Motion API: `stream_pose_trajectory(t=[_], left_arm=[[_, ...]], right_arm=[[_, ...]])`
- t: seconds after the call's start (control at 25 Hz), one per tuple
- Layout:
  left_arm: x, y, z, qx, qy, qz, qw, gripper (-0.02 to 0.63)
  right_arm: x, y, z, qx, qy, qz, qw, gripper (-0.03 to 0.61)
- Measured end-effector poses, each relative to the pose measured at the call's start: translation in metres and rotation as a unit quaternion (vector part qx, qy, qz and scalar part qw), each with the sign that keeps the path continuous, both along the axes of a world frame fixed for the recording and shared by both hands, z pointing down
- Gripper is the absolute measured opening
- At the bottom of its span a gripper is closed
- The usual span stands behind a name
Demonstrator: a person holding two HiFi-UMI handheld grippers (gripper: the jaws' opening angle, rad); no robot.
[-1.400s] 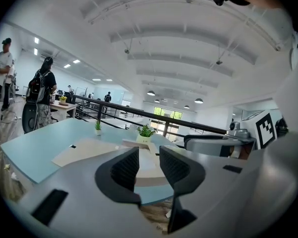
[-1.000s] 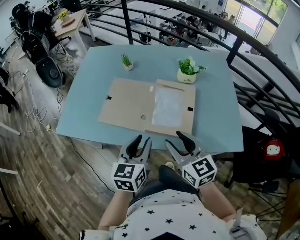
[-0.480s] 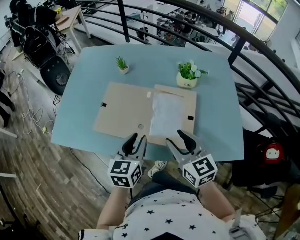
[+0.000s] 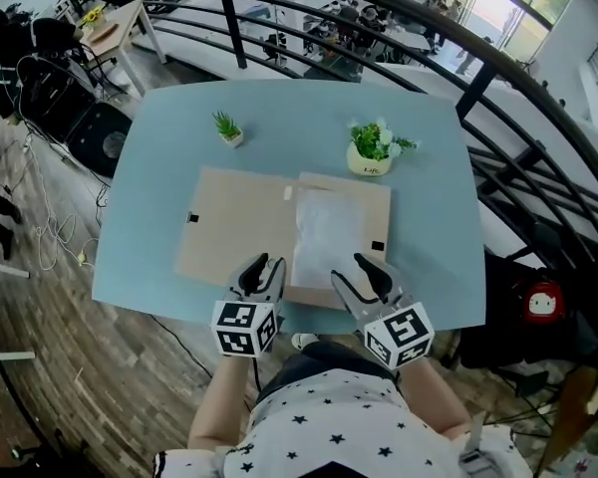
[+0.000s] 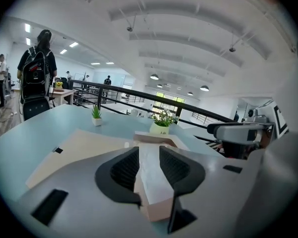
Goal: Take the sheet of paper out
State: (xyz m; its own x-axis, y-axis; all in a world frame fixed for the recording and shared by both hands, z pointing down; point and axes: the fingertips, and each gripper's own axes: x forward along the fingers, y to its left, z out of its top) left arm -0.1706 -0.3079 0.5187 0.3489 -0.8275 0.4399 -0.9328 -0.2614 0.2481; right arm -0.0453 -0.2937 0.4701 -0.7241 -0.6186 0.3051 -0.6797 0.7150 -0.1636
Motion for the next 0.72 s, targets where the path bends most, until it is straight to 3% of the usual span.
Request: stream_pose_trajectory(t=[0.4, 0.72], left_arm=[[0.007, -0.039, 0.035, -0.058, -0.028, 0.046, 0.9969, 0.121], [0.02, -0.064, 0.073, -0.116, -0.054, 0.1, 0.9867, 0.121]], right_arm=[[-0.001, -0.035, 0.008, -0.016, 0.0, 0.003, 1.0, 0.192], [0.001, -0.061, 0.017, -0.024, -0.001, 0.016, 1.0, 0.192]])
